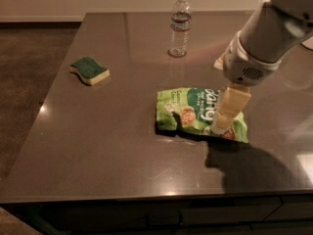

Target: Move green rice chip bag near sponge

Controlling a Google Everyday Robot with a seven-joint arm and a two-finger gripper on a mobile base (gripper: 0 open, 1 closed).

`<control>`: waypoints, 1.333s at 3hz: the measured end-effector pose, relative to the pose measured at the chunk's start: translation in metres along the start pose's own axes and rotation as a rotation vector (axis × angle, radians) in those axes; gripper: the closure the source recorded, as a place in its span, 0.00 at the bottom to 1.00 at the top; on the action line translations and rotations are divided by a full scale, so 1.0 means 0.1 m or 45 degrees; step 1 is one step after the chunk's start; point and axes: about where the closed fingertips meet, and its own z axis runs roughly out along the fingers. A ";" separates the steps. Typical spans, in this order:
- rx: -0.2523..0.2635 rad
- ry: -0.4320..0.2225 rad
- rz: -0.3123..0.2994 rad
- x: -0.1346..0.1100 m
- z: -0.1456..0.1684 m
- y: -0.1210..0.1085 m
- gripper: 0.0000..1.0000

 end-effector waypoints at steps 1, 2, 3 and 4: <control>-0.040 0.003 -0.005 -0.05 0.24 0.00 0.00; -0.061 -0.011 -0.008 -0.13 0.42 -0.01 0.00; -0.065 -0.018 -0.017 -0.20 0.52 0.00 0.18; -0.061 -0.014 -0.025 -0.22 0.55 0.01 0.41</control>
Offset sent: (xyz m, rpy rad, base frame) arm 0.0201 0.0350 -0.0534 0.0329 0.0581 0.0275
